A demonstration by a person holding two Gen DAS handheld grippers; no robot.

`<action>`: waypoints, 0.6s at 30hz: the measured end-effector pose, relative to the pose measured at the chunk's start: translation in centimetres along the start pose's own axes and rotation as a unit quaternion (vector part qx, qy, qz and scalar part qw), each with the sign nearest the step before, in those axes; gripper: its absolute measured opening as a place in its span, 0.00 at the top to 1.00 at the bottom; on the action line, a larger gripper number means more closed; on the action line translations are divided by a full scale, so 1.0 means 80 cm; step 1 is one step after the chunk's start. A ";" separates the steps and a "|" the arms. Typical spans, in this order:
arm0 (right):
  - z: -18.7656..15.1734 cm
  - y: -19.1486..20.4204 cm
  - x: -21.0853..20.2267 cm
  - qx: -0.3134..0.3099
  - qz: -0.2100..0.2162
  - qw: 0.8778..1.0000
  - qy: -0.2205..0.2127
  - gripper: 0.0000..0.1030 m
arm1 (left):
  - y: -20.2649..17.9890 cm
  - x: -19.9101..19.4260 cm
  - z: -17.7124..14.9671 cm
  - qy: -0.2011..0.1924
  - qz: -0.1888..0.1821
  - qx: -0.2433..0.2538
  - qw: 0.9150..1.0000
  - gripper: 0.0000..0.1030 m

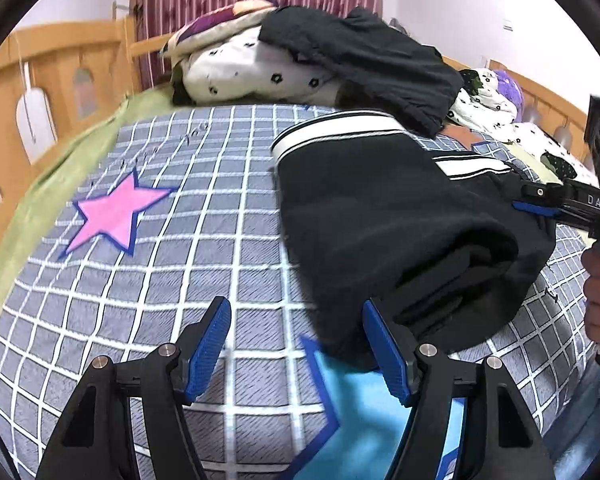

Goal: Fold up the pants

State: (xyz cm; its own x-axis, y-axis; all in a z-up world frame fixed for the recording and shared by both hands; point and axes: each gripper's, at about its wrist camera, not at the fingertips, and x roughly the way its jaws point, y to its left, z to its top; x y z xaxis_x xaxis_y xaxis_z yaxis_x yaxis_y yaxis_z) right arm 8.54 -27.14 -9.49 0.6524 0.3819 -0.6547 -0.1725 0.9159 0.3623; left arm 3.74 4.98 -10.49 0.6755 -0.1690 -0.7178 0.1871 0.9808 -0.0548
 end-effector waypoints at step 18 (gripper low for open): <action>0.014 0.036 0.040 0.003 0.104 0.994 0.030 0.82 | -0.054 0.052 -0.037 0.041 -0.094 -0.046 0.994 0.27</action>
State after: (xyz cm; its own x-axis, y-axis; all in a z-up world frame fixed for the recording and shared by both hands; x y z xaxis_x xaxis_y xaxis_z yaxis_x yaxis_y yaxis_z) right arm 10.93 -23.42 -9.82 0.5578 0.5696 -0.6036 -0.2948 0.8159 0.4974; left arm 3.62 0.33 -15.28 0.5742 -0.3447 -0.7426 0.2363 0.9382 -0.2528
